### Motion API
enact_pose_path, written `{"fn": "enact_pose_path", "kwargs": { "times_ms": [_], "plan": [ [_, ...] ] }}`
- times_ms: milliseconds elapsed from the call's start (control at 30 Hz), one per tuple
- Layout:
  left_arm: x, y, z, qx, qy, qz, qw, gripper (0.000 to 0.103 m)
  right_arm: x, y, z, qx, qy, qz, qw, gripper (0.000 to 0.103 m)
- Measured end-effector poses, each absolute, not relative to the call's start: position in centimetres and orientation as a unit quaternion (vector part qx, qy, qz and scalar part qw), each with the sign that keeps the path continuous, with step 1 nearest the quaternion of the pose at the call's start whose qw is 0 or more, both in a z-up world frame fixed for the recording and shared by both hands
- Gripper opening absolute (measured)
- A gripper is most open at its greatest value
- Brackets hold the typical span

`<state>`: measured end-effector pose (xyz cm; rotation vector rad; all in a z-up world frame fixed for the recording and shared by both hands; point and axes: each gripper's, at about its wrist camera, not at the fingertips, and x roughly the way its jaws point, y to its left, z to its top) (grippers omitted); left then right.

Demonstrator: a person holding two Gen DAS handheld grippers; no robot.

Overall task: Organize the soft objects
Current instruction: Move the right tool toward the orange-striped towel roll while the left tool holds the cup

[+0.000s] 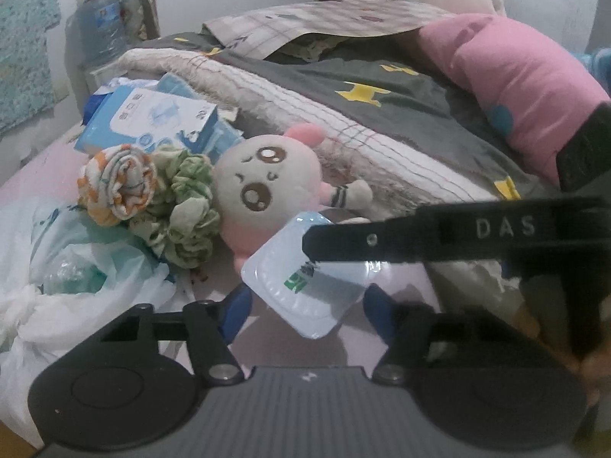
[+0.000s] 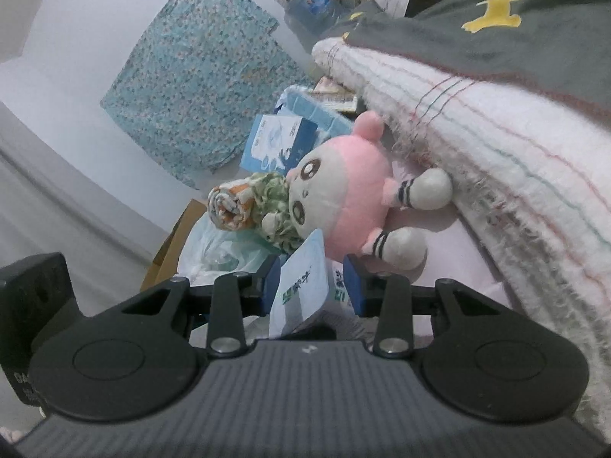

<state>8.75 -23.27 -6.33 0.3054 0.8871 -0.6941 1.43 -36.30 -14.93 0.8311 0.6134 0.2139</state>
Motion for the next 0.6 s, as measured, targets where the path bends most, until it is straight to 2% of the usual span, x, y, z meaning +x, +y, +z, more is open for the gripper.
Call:
{"fn": "enact_pose_path", "kwargs": {
  "times_ms": [267, 467, 600],
  "plan": [
    [8.5, -19.5, -6.0, 0.14, 0.441, -0.305, 0.832, 0.062, 2.8, -33.4, -15.7, 0.411, 0.321, 0.144, 0.841, 0.037],
    [8.8, -16.1, -6.2, 0.12, 0.464, -0.272, 0.834, 0.065, 4.2, -29.9, -16.2, 0.408, 0.342, 0.182, 0.827, 0.037],
    [8.5, -15.1, -5.9, 0.12, 0.461, -0.263, 0.839, 0.08, 4.7, -28.6, -16.5, 0.398, 0.357, 0.185, 0.825, 0.036]
  ]
}}
